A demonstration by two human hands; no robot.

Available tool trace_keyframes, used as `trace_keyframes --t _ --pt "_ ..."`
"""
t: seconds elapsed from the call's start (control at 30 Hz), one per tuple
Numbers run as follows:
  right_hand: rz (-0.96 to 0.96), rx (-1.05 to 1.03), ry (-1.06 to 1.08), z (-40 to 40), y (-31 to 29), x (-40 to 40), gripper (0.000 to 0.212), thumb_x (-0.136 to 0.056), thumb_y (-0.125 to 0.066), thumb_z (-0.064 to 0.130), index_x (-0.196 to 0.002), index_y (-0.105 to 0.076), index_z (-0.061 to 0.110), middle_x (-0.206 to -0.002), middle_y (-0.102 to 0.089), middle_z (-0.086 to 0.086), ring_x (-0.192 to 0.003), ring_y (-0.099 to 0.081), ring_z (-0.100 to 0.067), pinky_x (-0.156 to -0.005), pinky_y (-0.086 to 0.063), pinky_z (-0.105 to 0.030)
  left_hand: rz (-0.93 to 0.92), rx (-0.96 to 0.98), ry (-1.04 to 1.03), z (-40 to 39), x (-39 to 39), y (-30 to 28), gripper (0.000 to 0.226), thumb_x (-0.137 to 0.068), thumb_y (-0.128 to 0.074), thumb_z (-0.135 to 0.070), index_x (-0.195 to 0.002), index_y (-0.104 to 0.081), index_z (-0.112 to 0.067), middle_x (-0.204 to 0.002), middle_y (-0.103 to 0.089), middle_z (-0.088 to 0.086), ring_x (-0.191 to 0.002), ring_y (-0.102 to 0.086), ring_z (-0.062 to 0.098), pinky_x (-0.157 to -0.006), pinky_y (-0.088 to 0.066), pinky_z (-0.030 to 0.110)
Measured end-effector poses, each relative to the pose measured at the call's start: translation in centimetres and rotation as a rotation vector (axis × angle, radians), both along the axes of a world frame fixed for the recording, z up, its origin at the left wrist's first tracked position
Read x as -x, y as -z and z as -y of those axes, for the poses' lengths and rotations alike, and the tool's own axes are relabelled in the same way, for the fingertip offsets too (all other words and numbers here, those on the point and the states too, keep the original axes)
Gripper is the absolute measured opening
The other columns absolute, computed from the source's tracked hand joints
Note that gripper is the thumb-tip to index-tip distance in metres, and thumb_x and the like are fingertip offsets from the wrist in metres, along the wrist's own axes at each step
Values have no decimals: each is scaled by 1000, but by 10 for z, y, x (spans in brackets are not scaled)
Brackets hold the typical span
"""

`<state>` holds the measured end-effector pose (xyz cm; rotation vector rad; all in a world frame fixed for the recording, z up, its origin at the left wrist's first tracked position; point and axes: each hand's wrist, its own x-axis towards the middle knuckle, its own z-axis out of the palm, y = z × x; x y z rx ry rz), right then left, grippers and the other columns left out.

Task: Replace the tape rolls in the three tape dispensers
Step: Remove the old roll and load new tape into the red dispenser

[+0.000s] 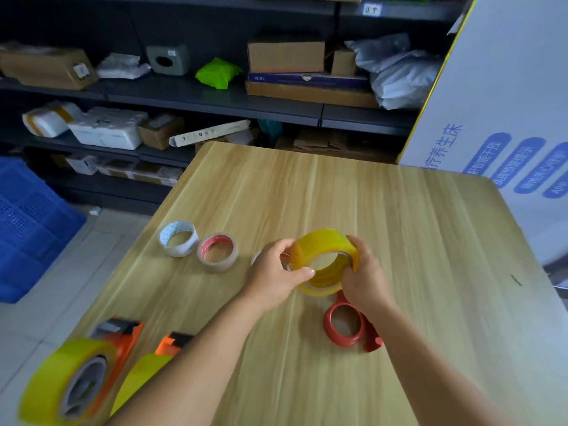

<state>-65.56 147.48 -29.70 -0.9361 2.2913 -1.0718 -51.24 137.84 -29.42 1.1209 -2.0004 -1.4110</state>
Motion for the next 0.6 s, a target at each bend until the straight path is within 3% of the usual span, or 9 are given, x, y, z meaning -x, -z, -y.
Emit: trace_keyframes --t 0.13,0.3,0.47,0.6 --pt "-43 -38 27 -18 0 -1 58 -87 -44 3 -141 -38 25 -129 -56 -7 -112 -55 -25 -84 -39 -25 -15 -10 -30 -17 4 1 51 -68 -83 -18 -114 -61 -17 -98 -68 -4 -90 -63 11 -83 -50 22" --pt "-69 -64 30 -35 -4 -1 56 -91 -47 9 -143 -33 25 -136 -52 -4 -116 -55 -26 -83 -37 -25 -20 -77 -101 -32 5 4 47 -68 -83 -21 -110 -64 -12 -92 -70 -2 -87 -66 13 -84 -54 30" --pt "-80 -82 1 -46 -5 -7 61 -88 -52 10 -144 -31 22 -142 -43 -6 -117 -53 -27 -85 -38 -27 -3 -167 -138 -43 2 11 45 -68 -83 -25 -108 -64 -14 -90 -70 -6 -84 -66 5 -80 -53 24" --pt "-289 34 -162 -56 -7 -25 57 -73 -56 18 -129 -48 13 -132 -43 -7 -119 -42 -27 -101 -34 -36 22 -264 -221 -49 8 12 50 -66 -82 -38 -105 -65 -10 -93 -73 4 -86 -70 16 -83 -56 36"
